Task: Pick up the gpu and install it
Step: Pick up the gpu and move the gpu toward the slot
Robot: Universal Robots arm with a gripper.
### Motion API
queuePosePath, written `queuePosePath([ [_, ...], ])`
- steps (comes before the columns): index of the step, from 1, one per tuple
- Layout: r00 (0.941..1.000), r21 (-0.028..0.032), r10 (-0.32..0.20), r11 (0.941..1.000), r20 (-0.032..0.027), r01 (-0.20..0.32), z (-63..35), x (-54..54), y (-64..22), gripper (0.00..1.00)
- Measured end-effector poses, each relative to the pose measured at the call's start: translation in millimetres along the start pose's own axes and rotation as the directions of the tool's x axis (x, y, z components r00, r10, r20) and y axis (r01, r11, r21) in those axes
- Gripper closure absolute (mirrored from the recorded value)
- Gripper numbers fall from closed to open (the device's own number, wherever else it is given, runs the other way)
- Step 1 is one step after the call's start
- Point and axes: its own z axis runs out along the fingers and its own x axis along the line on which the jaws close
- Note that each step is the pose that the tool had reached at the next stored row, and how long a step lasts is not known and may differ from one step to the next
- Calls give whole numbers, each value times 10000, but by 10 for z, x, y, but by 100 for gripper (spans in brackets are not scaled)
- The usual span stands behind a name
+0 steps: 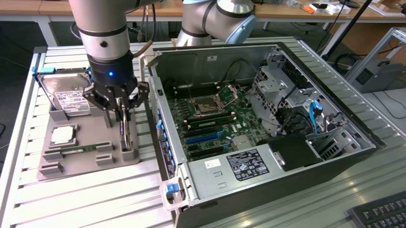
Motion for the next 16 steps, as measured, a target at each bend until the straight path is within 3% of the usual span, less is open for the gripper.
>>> queuePosePath([
  [16, 10000, 1, 0, 10000, -1, 0, -95, -3, -7, 73],
])
